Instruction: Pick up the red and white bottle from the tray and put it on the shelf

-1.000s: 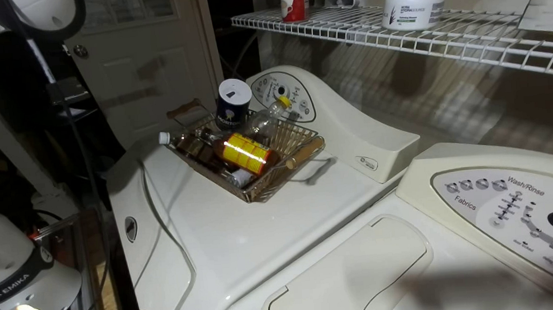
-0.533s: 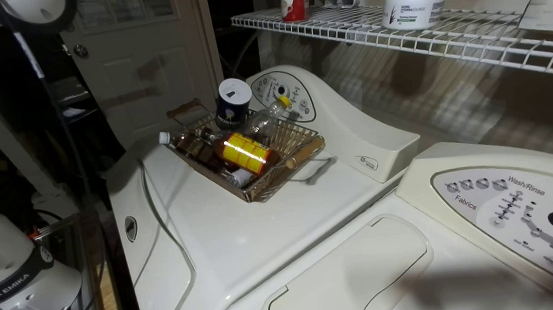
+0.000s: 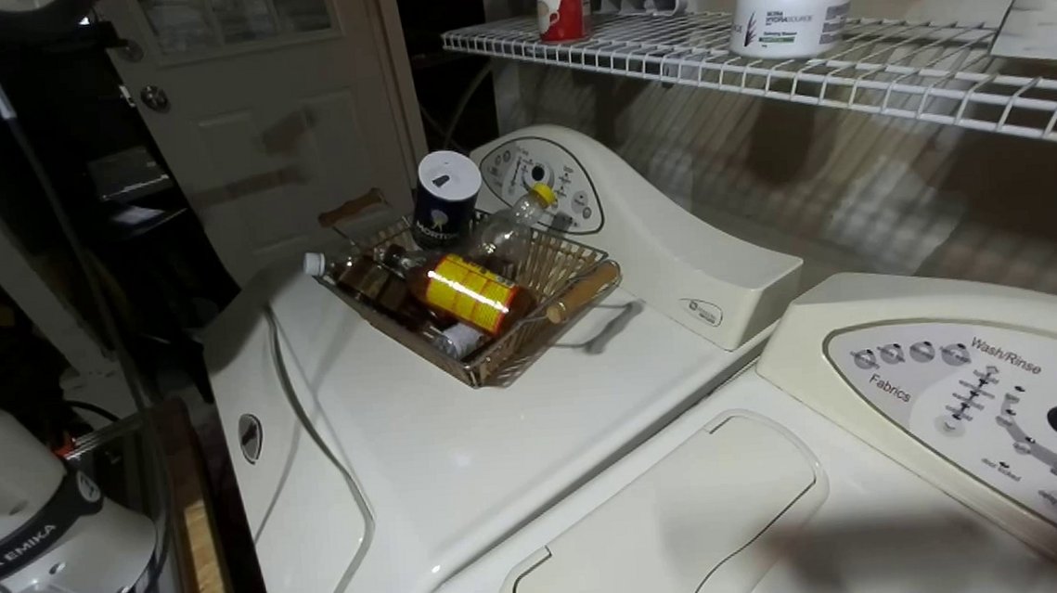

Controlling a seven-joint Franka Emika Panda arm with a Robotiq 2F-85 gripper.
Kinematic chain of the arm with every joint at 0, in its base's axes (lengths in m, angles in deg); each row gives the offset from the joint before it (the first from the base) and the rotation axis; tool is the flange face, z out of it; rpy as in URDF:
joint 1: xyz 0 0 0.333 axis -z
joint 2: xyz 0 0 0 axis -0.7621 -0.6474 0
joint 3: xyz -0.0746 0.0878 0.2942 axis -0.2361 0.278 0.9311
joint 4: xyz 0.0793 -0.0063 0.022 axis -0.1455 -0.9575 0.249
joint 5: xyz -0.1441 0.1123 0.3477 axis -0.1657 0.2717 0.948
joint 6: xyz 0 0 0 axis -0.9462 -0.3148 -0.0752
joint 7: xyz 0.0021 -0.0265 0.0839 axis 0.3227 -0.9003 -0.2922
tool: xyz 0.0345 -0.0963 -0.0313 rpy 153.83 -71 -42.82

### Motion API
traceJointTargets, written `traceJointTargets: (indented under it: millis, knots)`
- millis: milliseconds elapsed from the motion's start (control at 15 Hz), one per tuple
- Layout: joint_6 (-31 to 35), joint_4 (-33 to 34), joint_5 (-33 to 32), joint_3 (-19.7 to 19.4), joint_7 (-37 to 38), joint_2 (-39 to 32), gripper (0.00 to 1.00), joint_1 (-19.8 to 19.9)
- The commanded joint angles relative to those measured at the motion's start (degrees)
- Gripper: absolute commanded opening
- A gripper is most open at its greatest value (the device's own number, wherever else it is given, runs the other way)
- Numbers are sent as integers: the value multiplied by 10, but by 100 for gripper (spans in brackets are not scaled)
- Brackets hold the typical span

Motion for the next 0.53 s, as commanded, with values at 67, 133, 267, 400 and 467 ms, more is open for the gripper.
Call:
traceJointTargets:
  millis: [67, 133, 267, 400, 467]
  knots:
    - [140, -164, 1, 3, -6, 77, 100, 14]
    - [160, -188, -1, 1, 0, 89, 100, 14]
    - [198, -238, -12, -5, 12, 115, 100, 12]
    - [231, -286, -21, -9, 16, 144, 100, 8]
    - [247, -310, -27, -11, 21, 160, 100, 6]
